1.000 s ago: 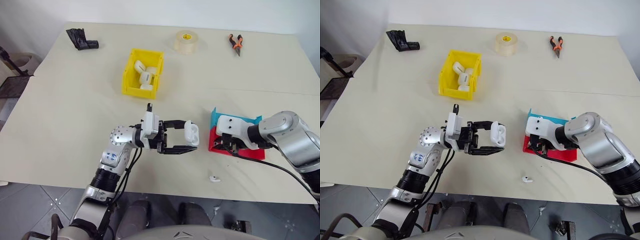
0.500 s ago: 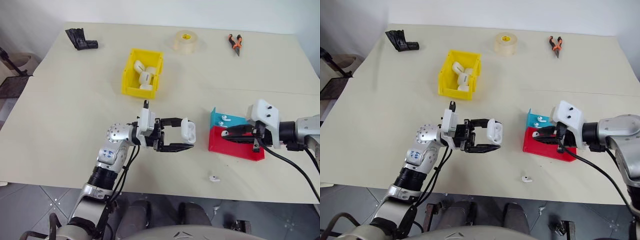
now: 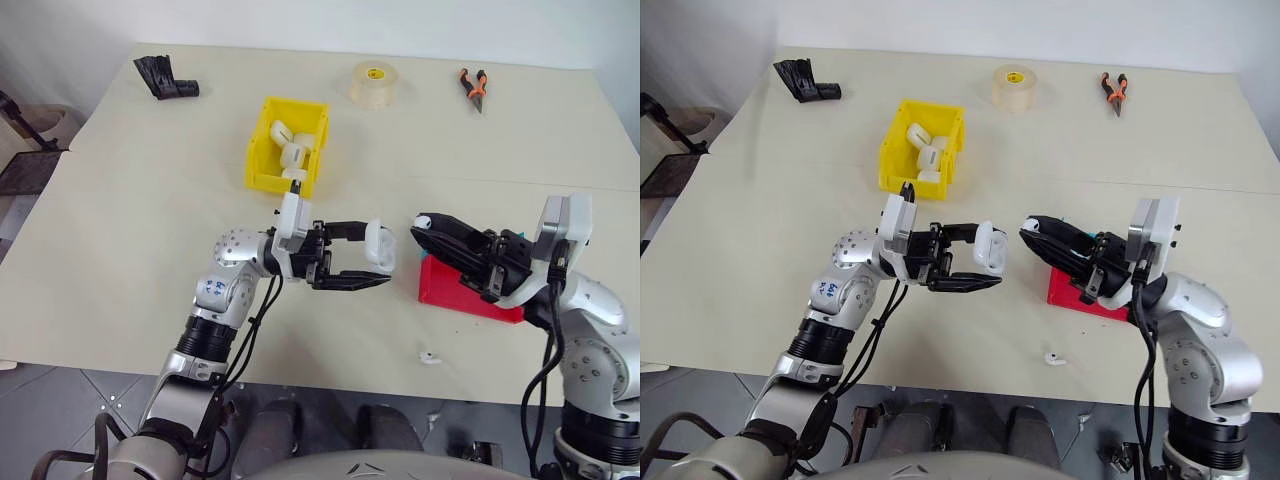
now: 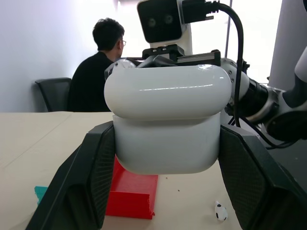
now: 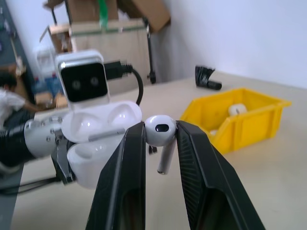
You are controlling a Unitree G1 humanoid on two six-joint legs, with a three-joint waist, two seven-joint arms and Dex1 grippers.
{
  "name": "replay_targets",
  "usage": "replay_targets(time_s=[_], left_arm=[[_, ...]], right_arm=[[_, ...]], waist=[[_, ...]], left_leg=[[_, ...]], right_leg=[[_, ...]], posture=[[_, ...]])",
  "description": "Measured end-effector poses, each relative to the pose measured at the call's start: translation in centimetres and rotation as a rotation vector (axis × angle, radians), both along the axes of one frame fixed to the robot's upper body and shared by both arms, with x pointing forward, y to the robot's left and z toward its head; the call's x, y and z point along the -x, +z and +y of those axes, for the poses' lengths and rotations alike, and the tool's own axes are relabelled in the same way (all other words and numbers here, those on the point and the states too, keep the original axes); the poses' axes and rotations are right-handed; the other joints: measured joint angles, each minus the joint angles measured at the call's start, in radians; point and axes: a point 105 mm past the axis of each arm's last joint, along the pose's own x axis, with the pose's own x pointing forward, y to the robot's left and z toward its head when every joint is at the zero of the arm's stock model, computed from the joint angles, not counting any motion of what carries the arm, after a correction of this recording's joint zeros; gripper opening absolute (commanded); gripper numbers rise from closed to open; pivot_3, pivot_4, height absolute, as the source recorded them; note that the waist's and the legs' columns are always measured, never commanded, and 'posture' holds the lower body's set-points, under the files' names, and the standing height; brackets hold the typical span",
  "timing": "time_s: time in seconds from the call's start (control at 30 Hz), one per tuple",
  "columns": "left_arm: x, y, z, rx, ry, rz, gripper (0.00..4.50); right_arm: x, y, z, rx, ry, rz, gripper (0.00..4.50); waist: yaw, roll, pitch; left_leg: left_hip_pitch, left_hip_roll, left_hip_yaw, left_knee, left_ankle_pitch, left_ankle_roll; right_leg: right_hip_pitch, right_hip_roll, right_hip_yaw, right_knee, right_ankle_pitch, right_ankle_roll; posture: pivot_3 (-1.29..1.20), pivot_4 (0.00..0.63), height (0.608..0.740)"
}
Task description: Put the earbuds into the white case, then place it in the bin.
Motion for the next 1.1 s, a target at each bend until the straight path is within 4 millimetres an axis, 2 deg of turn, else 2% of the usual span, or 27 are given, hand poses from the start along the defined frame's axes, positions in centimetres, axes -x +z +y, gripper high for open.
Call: replay_targets(time_s=[0.2,0.37,0.53,0.87,1.1], left_arm=[[0.0,0.0,-0.1,-0.011,-0.016,0.021,2.80],[0.0,0.5,-0.3,-0.015,-0.026,0.021,2.80],[0.0,0.4,-0.3,-0.020,-0.033,0.035,2.80],[0.1,0.7,-0.4,-0.021,-0.043,0.028,2.80],[0.1,0.6,-0.4,-0.025,-0.046,0.035,2.80]], right_arm=[[0.0,0.8,0.9,-0.173,0.007,0.019,0.87],[0.4,0.2,2.7,-0.217,0.058,0.048,0.87],[0.5,0.2,3.5,-0.225,0.081,0.036,0.87],[-0.2,-1.0,3.0,-0.214,0.050,0.054,0.87],[0.1,-1.5,2.9,-0.182,0.056,0.032,0.87]], waist=[[-0.002,0.000,0.000],[-0.002,0.000,0.000],[-0.003,0.000,0.000],[-0.003,0.000,0.000],[-0.002,0.000,0.000]], left_leg=[[0.000,0.000,0.000,0.000,0.000,0.000],[0.000,0.000,0.000,0.000,0.000,0.000],[0.000,0.000,0.000,0.000,0.000,0.000],[0.000,0.000,0.000,0.000,0.000,0.000],[0.000,0.000,0.000,0.000,0.000,0.000]], right_leg=[[0.000,0.000,0.000,0.001,0.000,0.000],[-0.001,0.000,0.001,0.001,0.000,0.000],[-0.001,0.000,0.001,0.001,0.000,0.000],[-0.001,0.000,0.001,0.001,0.000,0.000],[-0.001,0.000,0.001,0.001,0.000,0.000]], posture=[[0.00,0.150,0.740],[0.00,0.150,0.740],[0.00,0.150,0.740],[0.00,0.150,0.740],[0.00,0.150,0.740]])
